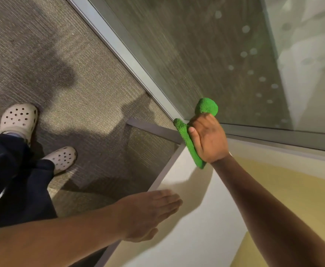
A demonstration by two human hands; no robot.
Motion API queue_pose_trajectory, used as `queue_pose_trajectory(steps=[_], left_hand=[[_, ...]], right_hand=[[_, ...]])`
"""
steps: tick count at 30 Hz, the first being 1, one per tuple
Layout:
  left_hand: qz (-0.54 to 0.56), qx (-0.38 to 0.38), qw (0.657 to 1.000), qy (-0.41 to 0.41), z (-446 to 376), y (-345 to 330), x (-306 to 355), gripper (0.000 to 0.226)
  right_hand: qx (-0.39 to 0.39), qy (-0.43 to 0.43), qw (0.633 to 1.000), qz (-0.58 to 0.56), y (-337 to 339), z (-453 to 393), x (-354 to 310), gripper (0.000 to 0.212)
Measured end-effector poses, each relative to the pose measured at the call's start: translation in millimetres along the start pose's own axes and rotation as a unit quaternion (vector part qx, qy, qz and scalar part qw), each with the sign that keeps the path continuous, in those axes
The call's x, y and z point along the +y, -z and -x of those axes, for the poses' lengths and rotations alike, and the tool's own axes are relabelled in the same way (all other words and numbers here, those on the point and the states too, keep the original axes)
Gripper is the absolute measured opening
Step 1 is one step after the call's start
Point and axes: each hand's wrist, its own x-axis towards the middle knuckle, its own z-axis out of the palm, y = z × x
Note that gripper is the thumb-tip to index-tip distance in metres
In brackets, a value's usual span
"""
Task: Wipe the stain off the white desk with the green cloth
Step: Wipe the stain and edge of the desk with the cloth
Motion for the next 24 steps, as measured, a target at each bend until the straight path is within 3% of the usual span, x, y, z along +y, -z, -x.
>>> queue_pose_trajectory(steps=[3, 6, 9, 11, 13, 16, 19, 21, 24], left_hand=[[0.002, -0.001, 1.0, 0.009, 0, 1, 1, 0.082], [0.015, -0.012, 1.0, 0.014, -1, 0, 2, 0.082], [0.017, -0.021, 1.0, 0.011, -2, -2, 4, 0.082], [0.015, -0.032, 0.999, 0.015, -1, -2, 3, 0.082], [0.016, -0.042, 0.999, 0.007, 0, 0, 3, 0.081], [0.023, -0.062, 0.998, -0.006, -2, 6, 0, 0.08], [0.05, -0.089, 0.995, -0.002, -6, 10, -2, 0.08], [0.058, -0.102, 0.993, -0.006, -7, 10, -3, 0.08], [0.079, -0.108, 0.991, -0.001, -7, 6, -1, 0.08]], right_hand=[[0.002, 0.001, 1.0, 0.022, -7, 20, -20, 0.042], [-0.041, 0.096, 0.994, 0.016, -16, 52, -44, 0.048], [-0.058, 0.163, 0.983, 0.059, -10, 39, -26, 0.06], [-0.062, 0.125, 0.988, 0.068, -5, 18, -1, 0.063], [-0.078, 0.049, 0.995, 0.05, 6, 0, 16, 0.06], [-0.041, -0.024, 0.999, 0.025, 4, 3, 5, 0.046], [-0.056, 0.055, 0.995, -0.067, -10, 32, -45, 0.018], [-0.094, 0.136, 0.985, -0.041, -21, 56, -67, 0.041], [-0.098, 0.211, 0.971, 0.052, -19, 51, -47, 0.069]])
